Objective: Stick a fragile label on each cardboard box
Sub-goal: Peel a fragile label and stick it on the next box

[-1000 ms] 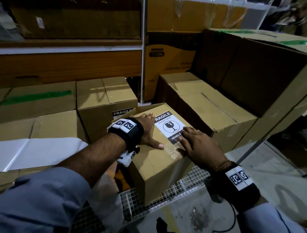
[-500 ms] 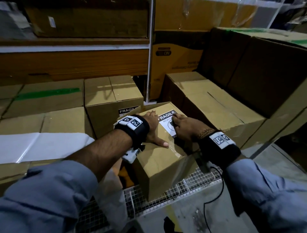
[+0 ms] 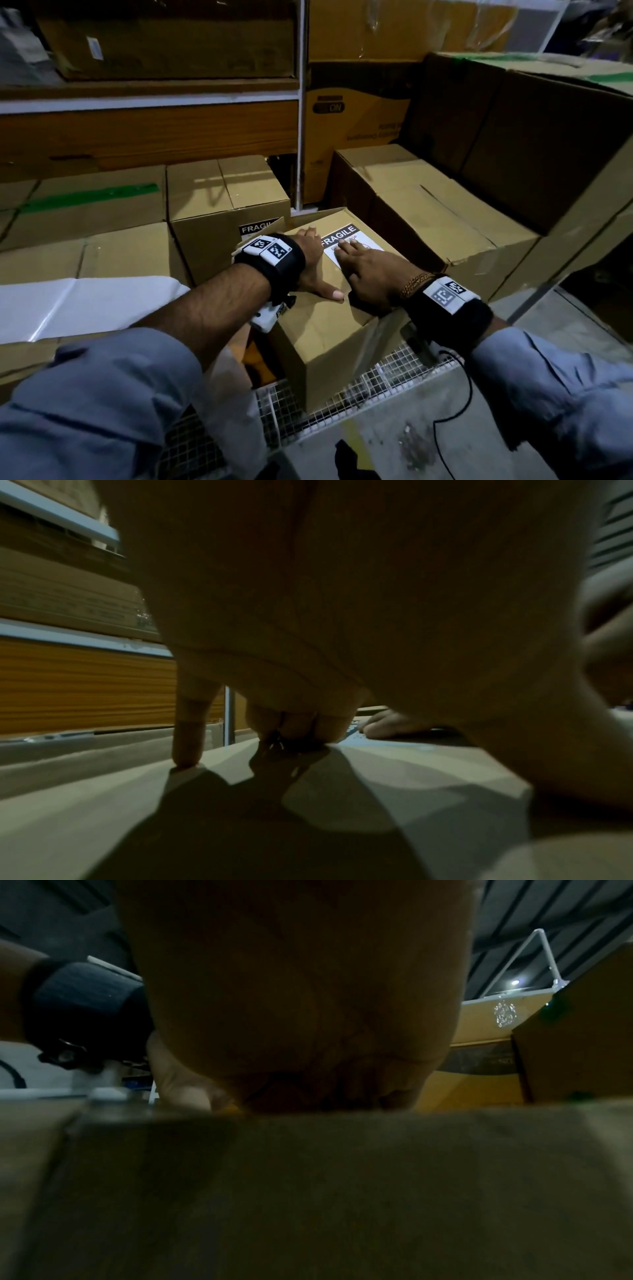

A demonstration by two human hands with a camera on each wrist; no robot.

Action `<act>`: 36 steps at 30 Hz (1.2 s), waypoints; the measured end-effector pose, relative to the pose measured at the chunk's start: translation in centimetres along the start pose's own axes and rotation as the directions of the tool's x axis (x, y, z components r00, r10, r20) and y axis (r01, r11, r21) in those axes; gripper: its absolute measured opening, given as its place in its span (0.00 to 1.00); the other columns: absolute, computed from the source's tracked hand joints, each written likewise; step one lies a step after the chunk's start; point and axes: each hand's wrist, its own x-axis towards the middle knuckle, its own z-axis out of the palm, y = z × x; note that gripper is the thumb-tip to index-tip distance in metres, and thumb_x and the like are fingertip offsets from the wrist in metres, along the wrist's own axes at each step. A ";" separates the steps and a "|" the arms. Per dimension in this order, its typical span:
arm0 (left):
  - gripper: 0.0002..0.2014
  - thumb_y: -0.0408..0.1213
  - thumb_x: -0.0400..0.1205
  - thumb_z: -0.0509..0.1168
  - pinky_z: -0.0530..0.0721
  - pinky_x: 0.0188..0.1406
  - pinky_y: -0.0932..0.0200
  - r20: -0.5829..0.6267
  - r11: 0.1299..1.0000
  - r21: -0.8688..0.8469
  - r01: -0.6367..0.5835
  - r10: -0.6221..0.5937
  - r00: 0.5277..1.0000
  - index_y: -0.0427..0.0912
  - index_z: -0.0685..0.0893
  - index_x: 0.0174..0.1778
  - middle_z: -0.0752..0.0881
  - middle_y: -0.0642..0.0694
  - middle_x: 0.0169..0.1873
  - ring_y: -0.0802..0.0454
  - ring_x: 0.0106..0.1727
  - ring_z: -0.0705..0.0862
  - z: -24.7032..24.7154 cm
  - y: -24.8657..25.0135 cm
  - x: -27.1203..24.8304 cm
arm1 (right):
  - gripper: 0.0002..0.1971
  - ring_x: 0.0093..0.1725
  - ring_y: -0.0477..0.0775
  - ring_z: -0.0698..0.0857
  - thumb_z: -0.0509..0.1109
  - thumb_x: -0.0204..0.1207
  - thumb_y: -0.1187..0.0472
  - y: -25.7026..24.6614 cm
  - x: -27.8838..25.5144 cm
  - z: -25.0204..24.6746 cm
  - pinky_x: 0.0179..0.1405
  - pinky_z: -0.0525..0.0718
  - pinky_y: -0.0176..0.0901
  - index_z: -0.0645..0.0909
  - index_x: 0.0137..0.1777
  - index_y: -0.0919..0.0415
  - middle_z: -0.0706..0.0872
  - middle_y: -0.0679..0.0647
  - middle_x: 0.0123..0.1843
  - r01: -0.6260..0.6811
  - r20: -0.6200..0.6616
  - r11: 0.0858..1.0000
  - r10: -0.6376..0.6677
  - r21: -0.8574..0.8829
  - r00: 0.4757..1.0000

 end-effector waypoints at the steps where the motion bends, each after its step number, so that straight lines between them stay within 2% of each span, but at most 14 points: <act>1: 0.71 0.85 0.67 0.62 0.61 0.85 0.38 0.009 1.000 0.009 -0.007 0.007 1.000 0.34 0.43 0.90 0.46 0.35 0.90 0.39 0.90 0.52 0.0 0.0 0.1 | 0.35 0.92 0.58 0.53 0.54 0.87 0.52 0.1 -0.5 -0.1 0.88 0.62 0.60 0.52 0.92 0.61 0.51 0.59 0.94 -0.018 0.003 1.000 0.018 0.005 1.000; 5: 0.72 0.84 0.67 0.62 0.56 0.87 0.41 0.024 1.000 0.015 -0.021 0.020 0.999 0.32 0.41 0.90 0.43 0.34 0.90 0.38 0.91 0.49 0.0 0.1 0.7 | 0.38 0.91 0.56 0.58 0.51 0.85 0.42 -0.5 -2.8 -0.3 0.86 0.68 0.56 0.54 0.92 0.58 0.52 0.55 0.94 -0.064 -0.011 0.998 0.064 0.003 0.998; 8: 0.72 0.85 0.66 0.62 0.56 0.87 0.42 -0.003 1.000 0.012 -0.026 0.026 1.000 0.33 0.43 0.90 0.45 0.35 0.90 0.39 0.91 0.50 0.3 -0.2 0.8 | 0.31 0.82 0.58 0.74 0.53 0.84 0.46 -0.6 -4.9 -0.7 0.75 0.80 0.54 0.71 0.84 0.56 0.65 0.54 0.90 -0.057 -0.062 0.998 0.056 -0.011 0.996; 12: 0.74 0.86 0.64 0.62 0.57 0.87 0.39 -0.006 0.999 -0.037 -0.030 0.029 1.000 0.36 0.42 0.91 0.44 0.38 0.91 0.40 0.91 0.49 0.6 -0.5 1.2 | 0.25 0.55 0.51 0.90 0.53 0.79 0.47 0.0 -7.9 -0.4 0.52 0.92 0.50 0.86 0.68 0.49 0.88 0.51 0.72 -0.075 -0.135 0.997 0.074 -0.006 0.988; 15: 0.74 0.86 0.64 0.62 0.57 0.87 0.37 -0.003 0.999 -0.031 -0.021 0.020 1.000 0.37 0.41 0.91 0.43 0.39 0.91 0.41 0.91 0.48 0.7 -0.5 1.2 | 0.17 0.35 0.41 0.86 0.58 0.82 0.48 0.0 -9.1 -0.9 0.36 0.89 0.41 0.90 0.51 0.48 0.93 0.47 0.51 -0.092 -0.160 0.996 0.094 0.021 0.983; 17: 0.73 0.86 0.64 0.62 0.57 0.86 0.37 -0.001 1.000 -0.018 -0.020 0.020 1.000 0.36 0.41 0.91 0.43 0.39 0.91 0.40 0.91 0.49 0.4 -0.5 1.0 | 0.15 0.42 0.43 0.88 0.60 0.84 0.51 -0.1 -8.7 -1.3 0.43 0.89 0.46 0.89 0.53 0.48 0.92 0.47 0.51 -0.049 -0.170 0.994 0.064 0.094 0.983; 18: 0.73 0.86 0.65 0.62 0.58 0.86 0.37 -0.001 1.000 -0.014 -0.025 0.025 1.000 0.36 0.41 0.91 0.44 0.39 0.91 0.40 0.91 0.49 0.3 -0.5 0.9 | 0.16 0.56 0.48 0.89 0.59 0.85 0.53 0.0 -8.2 -1.0 0.55 0.89 0.52 0.88 0.62 0.48 0.91 0.50 0.63 -0.018 -0.174 0.992 0.039 0.125 0.984; 20: 0.72 0.85 0.66 0.62 0.58 0.86 0.38 0.009 0.999 -0.014 -0.031 0.031 0.999 0.36 0.41 0.91 0.44 0.38 0.91 0.40 0.91 0.49 0.2 -0.5 0.8 | 0.25 0.85 0.52 0.70 0.57 0.88 0.56 -0.1 -7.2 -0.1 0.82 0.75 0.59 0.73 0.85 0.51 0.71 0.51 0.87 0.019 -0.130 0.991 -0.002 0.130 0.992; 21: 0.72 0.85 0.66 0.62 0.58 0.86 0.38 0.014 0.999 -0.016 -0.030 0.030 0.999 0.36 0.41 0.91 0.43 0.39 0.91 0.40 0.91 0.49 0.1 -0.5 0.7 | 0.28 0.89 0.52 0.62 0.56 0.89 0.56 -0.2 -7.0 0.5 0.85 0.70 0.60 0.65 0.89 0.52 0.64 0.50 0.90 0.034 -0.113 0.991 -0.020 0.127 0.993; 23: 0.73 0.86 0.65 0.62 0.57 0.86 0.39 0.017 1.000 -0.020 -0.023 0.023 1.000 0.36 0.41 0.91 0.43 0.39 0.91 0.41 0.91 0.48 0.2 -0.6 0.8 | 0.28 0.90 0.51 0.61 0.54 0.90 0.55 -0.5 -7.0 1.2 0.84 0.72 0.60 0.62 0.90 0.52 0.62 0.50 0.91 0.041 -0.129 0.993 -0.027 0.107 0.991; 25: 0.73 0.86 0.64 0.62 0.58 0.86 0.39 0.015 0.999 -0.031 -0.022 0.023 1.000 0.37 0.40 0.91 0.43 0.40 0.91 0.41 0.91 0.49 0.3 -0.6 0.8 | 0.27 0.87 0.51 0.68 0.54 0.90 0.54 -0.5 -7.7 1.2 0.79 0.79 0.58 0.65 0.89 0.51 0.66 0.48 0.90 0.027 -0.158 0.997 -0.016 0.066 0.987; 30: 0.73 0.86 0.64 0.63 0.58 0.86 0.38 0.010 0.999 -0.043 -0.024 0.024 1.000 0.39 0.41 0.91 0.43 0.41 0.91 0.41 0.91 0.50 0.1 -0.7 0.4 | 0.26 0.69 0.52 0.85 0.48 0.90 0.50 1.3 -8.4 -0.1 0.63 0.90 0.53 0.72 0.84 0.49 0.75 0.47 0.84 -0.057 -0.131 0.997 0.050 -0.049 0.990; 33: 0.74 0.87 0.63 0.62 0.57 0.86 0.38 -0.017 0.999 -0.037 -0.039 0.039 0.999 0.38 0.42 0.91 0.44 0.42 0.91 0.43 0.91 0.50 0.3 -0.9 0.3 | 0.25 0.76 0.53 0.80 0.49 0.92 0.55 3.4 -8.3 -0.5 0.72 0.85 0.56 0.67 0.88 0.47 0.69 0.46 0.88 -0.143 -0.084 0.988 0.138 -0.057 0.987; 36: 0.73 0.86 0.64 0.62 0.57 0.86 0.38 -0.029 0.999 -0.024 -0.038 0.037 0.999 0.37 0.42 0.91 0.44 0.41 0.91 0.42 0.91 0.50 0.0 -0.8 -0.1 | 0.25 0.81 0.56 0.76 0.48 0.91 0.53 3.2 -8.1 -0.7 0.74 0.83 0.60 0.66 0.88 0.46 0.73 0.49 0.86 -0.186 -0.061 0.980 0.182 -0.070 0.981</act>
